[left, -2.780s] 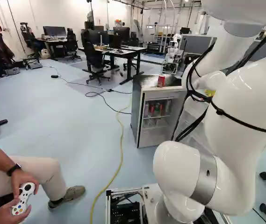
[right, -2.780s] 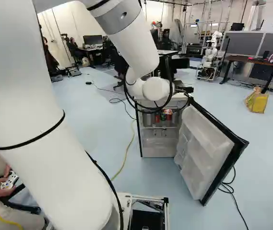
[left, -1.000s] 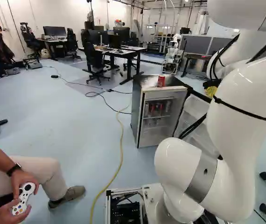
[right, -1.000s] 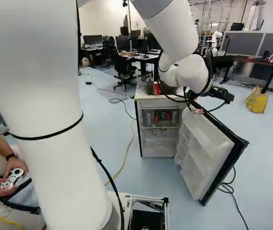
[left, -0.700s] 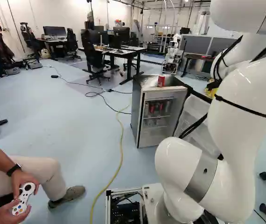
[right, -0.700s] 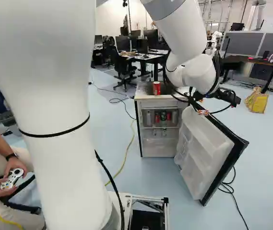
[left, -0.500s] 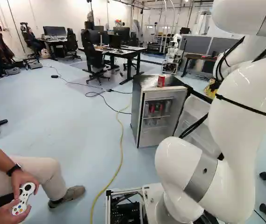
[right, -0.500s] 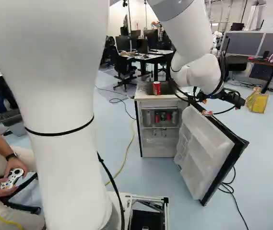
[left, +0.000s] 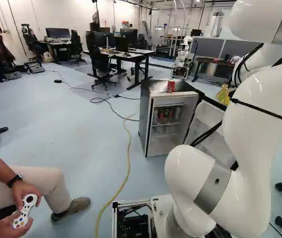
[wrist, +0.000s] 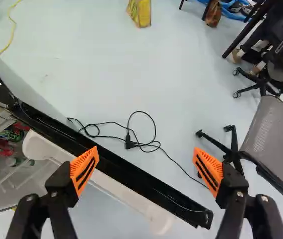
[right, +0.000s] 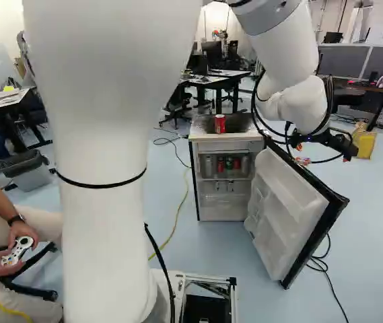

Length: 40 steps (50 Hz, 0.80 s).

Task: Grab a drink from the fridge

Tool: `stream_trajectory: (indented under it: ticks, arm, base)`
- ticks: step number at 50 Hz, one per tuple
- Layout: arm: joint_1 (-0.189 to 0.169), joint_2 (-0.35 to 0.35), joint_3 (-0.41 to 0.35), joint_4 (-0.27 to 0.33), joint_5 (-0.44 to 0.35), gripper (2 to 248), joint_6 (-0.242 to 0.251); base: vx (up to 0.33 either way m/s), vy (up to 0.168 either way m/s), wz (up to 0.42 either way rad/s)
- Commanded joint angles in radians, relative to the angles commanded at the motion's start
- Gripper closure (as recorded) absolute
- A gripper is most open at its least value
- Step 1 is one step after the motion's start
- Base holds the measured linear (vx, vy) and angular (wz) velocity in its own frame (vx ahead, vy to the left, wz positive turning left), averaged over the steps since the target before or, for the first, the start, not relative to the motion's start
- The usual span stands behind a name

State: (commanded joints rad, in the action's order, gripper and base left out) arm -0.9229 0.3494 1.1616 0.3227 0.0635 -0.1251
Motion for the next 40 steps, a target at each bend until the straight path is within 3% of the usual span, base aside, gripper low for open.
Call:
stream_trajectory:
  ticks: [40]
  arm:
    - [0.022,0.187,0.238,-0.077,0.178,3,0.0]
  base:
    - [0.0,0.0,0.0]
